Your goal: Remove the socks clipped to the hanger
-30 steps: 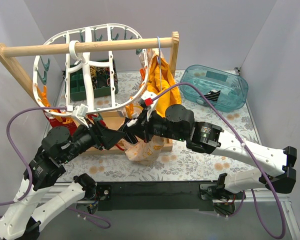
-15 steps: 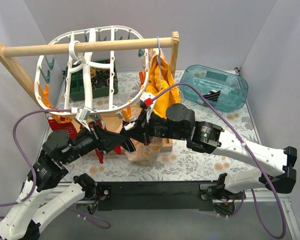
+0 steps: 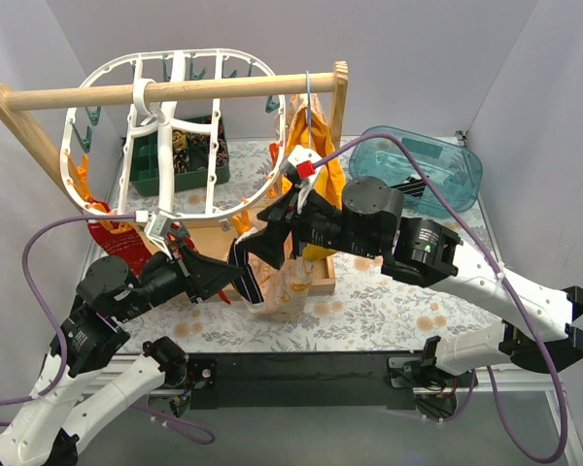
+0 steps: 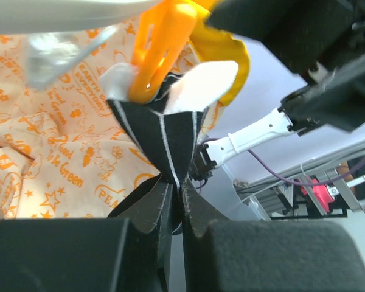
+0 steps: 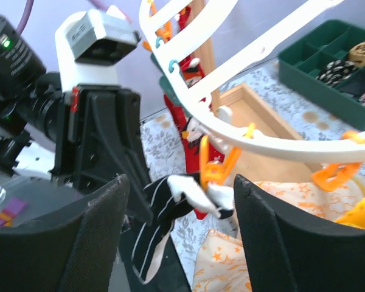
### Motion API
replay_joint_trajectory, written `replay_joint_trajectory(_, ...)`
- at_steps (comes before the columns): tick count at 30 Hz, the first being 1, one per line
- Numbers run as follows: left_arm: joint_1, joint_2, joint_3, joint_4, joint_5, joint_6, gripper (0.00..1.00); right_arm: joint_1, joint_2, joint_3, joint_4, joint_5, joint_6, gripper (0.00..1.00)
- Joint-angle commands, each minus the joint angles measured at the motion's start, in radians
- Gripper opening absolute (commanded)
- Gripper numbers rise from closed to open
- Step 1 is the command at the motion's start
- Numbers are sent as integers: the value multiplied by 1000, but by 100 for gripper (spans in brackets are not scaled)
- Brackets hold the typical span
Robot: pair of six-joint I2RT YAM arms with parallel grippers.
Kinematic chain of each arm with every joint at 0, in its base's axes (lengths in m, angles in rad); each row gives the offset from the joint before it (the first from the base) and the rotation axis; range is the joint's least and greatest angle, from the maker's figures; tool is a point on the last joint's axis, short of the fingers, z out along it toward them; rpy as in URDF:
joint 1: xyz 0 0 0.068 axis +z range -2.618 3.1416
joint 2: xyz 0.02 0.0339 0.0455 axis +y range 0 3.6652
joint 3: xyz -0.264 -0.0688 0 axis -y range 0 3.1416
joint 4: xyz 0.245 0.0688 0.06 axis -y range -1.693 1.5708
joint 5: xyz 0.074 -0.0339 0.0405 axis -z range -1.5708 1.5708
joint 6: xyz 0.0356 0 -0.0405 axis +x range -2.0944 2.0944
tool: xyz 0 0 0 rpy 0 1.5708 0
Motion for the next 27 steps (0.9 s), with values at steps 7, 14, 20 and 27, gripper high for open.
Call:
replay_joint_trajectory(7, -1, 9, 2, 44, 126, 5, 0, 0, 94, 145, -83, 97, 8, 81)
replay_joint_trajectory(14, -3, 20, -4, 56, 150, 3, 0, 0, 134, 160, -83, 92, 31, 79)
replay_joint_trajectory(20, -3, 23, -19, 67, 173, 2, 0, 0, 143, 174, -68, 123, 24, 70)
replay_joint_trajectory(27, -3, 14, -30, 67, 176, 2, 0, 0, 160, 186, -57, 132, 25, 58)
